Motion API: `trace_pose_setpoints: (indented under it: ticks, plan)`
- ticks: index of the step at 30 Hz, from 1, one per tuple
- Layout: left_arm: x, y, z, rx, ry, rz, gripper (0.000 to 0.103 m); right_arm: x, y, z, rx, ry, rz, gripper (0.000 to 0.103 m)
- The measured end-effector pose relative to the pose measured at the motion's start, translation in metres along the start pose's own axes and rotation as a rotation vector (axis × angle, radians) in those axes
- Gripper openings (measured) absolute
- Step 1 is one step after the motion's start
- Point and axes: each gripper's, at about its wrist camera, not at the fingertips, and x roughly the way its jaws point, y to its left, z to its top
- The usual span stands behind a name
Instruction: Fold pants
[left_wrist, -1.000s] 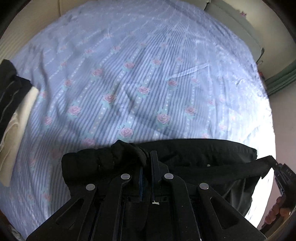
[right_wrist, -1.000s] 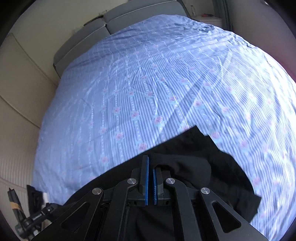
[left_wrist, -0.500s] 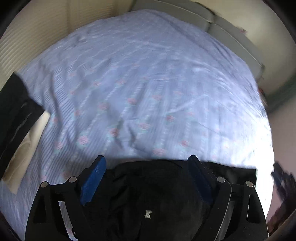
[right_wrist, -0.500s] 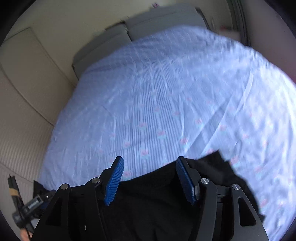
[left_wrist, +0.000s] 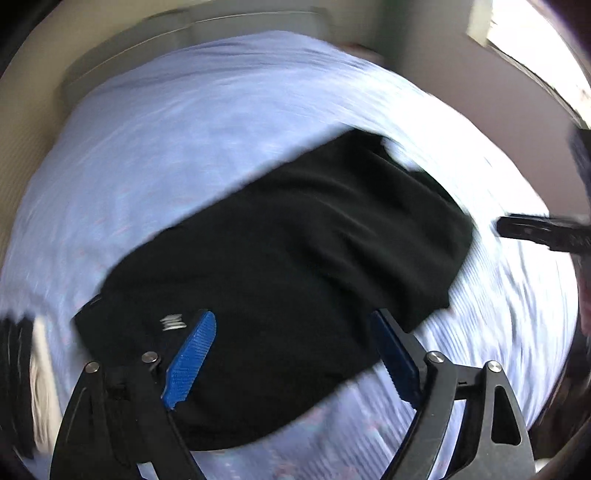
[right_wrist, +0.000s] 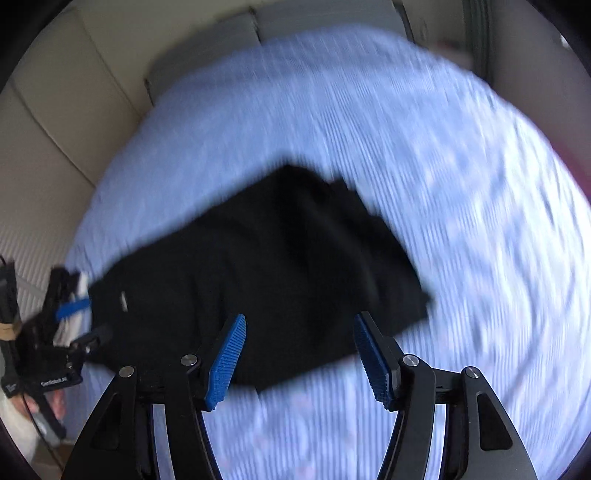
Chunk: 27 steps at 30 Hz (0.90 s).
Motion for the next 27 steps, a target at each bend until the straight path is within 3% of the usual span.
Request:
trace_pose_setpoints:
  ticks: [1,5,10,13,14,15,16,18,22,27]
  plan:
    - [0.005,-0.023,-0.001,0.088,0.004,-0.016,0.081,0.002,-0.007,-0.016,0.024,0.033,-0.01,0.062]
    - [0.022,-0.082,0.0,0.278,-0.002,-0.072,0.07,0.004,-0.032,-0.058,0.127,0.102,-0.018,0.062]
    - [0.049,-0.137,0.001,0.442,-0.005,-0.069,0.06,0.001,-0.052,-0.09,0.225,0.118,-0.006,0.062]
    - [0.073,-0.152,0.004,0.501,0.036,-0.058,0.048,0.002,-0.061,-0.099,0.248,0.121,-0.003,0.062]
    - [0.083,-0.155,0.006,0.511,0.064,-0.058,0.04,0.002,-0.063,-0.101,0.253,0.122,0.0,0.061]
    - [0.089,-0.154,0.009,0.511,0.089,-0.063,0.029,0.002,-0.066,-0.103,0.259,0.12,0.005,0.061]
    - [0.096,-0.152,0.014,0.492,0.124,-0.078,0.025,0.003,-0.066,-0.103,0.266,0.119,0.011,0.061]
    - [0.101,-0.139,0.027,0.394,0.162,-0.133,0.013,0.005,-0.068,-0.102,0.274,0.112,0.034,0.061]
    - [0.099,-0.092,0.061,0.143,0.193,-0.248,0.009,0.008,-0.062,-0.084,0.243,0.078,0.106,0.061]
    - [0.111,-0.05,0.087,0.024,0.211,-0.259,0.008,0.027,-0.038,-0.043,0.147,0.041,0.233,0.061]
